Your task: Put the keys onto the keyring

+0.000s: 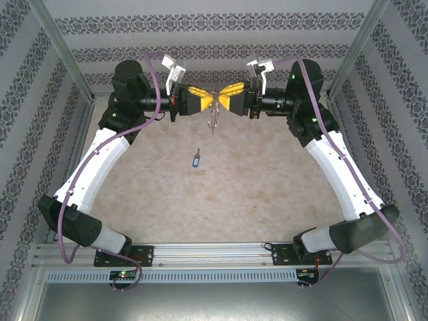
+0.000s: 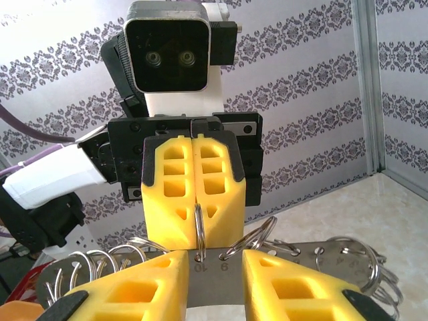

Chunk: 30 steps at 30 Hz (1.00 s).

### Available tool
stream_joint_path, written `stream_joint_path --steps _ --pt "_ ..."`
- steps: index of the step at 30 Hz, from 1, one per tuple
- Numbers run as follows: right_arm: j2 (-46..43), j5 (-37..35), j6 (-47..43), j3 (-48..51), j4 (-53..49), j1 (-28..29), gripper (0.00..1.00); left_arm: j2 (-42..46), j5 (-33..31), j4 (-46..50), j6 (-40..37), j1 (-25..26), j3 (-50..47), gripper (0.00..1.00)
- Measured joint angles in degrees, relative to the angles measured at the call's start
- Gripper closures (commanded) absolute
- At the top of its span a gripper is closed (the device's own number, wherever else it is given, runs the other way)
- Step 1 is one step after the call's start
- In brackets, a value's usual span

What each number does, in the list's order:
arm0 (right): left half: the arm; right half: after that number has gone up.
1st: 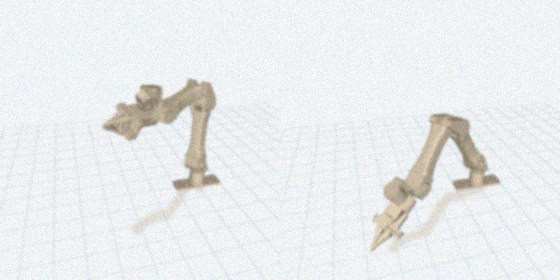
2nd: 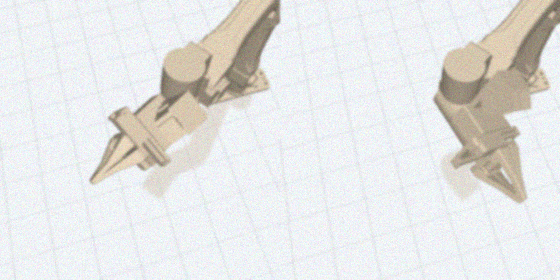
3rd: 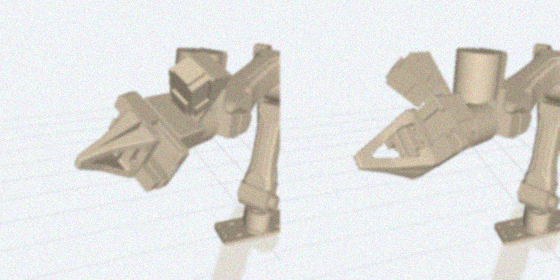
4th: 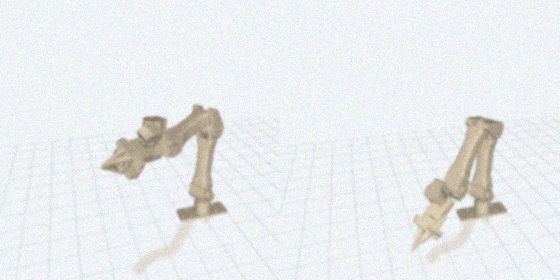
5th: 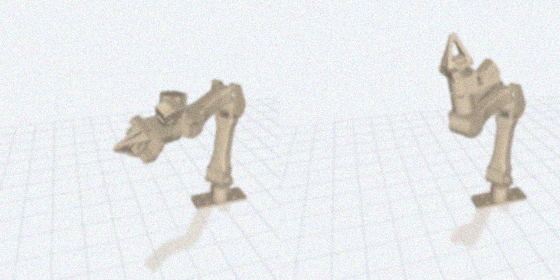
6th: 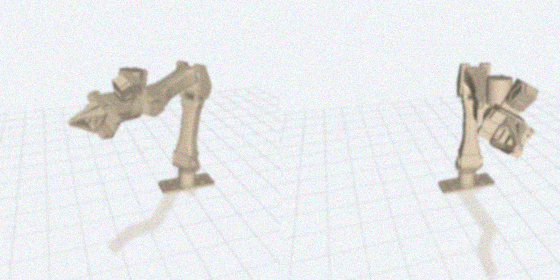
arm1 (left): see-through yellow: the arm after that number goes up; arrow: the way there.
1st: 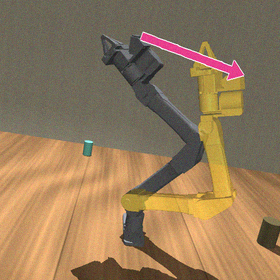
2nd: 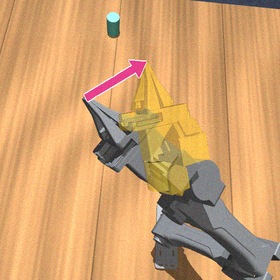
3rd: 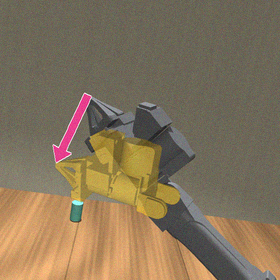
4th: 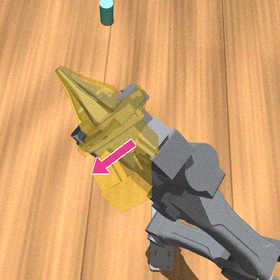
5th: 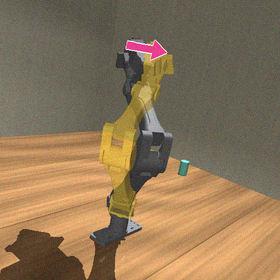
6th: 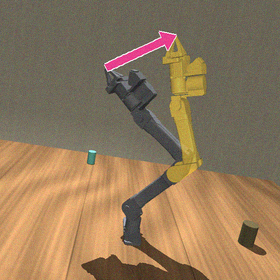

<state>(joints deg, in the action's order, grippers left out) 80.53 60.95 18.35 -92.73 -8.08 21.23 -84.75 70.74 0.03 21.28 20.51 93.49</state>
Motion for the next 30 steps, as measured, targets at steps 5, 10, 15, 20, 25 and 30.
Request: stream_joint_path --steps 5,10,15,20,25,30 --pt "0.92 0.13 -0.02 -2.21 -0.42 0.33 0.71 0.00 0.74 -0.66 0.24 0.00 -0.17 1.00" --pt "2.34 1.42 -0.02 -4.33 -0.46 1.16 0.71 0.00 0.92 -0.94 0.31 0.00 -0.68 1.00" --pt "3.26 2.62 -0.09 -5.05 -1.07 1.81 0.71 0.00 1.09 -0.94 0.44 0.00 -1.27 1.00" --pt "3.63 3.02 -0.72 -5.16 -3.13 1.92 0.75 0.00 1.09 -0.94 0.46 0.00 -1.29 1.00" --pt "3.96 2.95 -2.43 -5.46 -4.55 2.16 1.00 0.00 1.64 -0.98 0.76 0.00 -1.33 1.00" --pt "3.96 2.78 -3.26 -5.75 -5.07 2.19 1.00 0.02 1.73 -1.01 0.96 -0.26 -1.36 1.00"
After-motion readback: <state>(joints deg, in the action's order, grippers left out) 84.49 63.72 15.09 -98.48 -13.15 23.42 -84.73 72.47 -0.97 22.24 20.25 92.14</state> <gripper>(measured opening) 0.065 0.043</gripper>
